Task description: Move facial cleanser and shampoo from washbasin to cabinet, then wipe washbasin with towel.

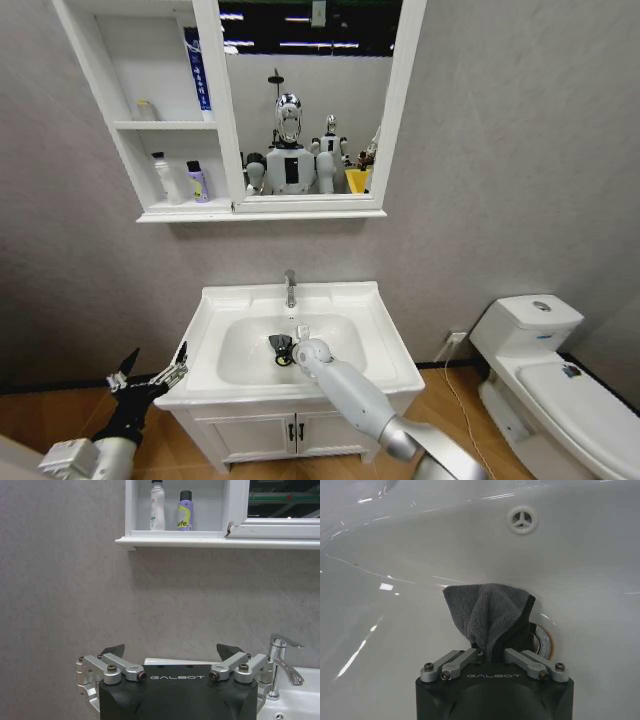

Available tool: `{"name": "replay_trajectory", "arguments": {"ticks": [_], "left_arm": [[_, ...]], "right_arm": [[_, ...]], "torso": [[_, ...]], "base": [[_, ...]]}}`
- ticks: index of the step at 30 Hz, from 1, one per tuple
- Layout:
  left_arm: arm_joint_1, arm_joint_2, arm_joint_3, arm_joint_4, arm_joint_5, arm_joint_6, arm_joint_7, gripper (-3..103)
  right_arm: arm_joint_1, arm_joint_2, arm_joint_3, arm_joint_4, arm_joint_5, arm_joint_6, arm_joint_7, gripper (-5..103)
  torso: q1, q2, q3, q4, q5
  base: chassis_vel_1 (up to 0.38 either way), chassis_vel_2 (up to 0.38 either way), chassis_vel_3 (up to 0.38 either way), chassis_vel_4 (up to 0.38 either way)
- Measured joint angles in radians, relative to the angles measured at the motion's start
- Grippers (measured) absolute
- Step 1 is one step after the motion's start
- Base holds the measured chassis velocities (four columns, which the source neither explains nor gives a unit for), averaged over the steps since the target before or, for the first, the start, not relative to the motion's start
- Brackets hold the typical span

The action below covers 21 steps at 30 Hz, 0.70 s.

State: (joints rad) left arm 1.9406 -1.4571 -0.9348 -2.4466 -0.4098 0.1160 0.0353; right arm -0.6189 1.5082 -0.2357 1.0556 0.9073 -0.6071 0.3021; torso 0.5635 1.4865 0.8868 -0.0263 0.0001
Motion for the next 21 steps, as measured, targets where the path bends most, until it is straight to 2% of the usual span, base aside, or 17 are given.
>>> {"name": "replay_trajectory", "arguments": {"ticks": [9,21], "left_arm": [[0.000,0.000,0.000,0.000,0.000,0.000,0.000,100],[0.000,0.000,0.000,0.000,0.000,0.000,0.000,100]], "right_arm": [[-0.018,-0.051,0.021,0.029,-0.002,-0.006,0.018,5],[-0.067,-0.158,0.037,0.186,0.062,-0.057,0.147,5]], "torso": [[0.000,0.000,0.000,-0.0001,0.0002],[0.000,0.000,0.000,-0.0003,-0.0001]], "base": [[0.000,0.000,0.000,0.000],[0.000,0.000,0.000,0.000]]}}
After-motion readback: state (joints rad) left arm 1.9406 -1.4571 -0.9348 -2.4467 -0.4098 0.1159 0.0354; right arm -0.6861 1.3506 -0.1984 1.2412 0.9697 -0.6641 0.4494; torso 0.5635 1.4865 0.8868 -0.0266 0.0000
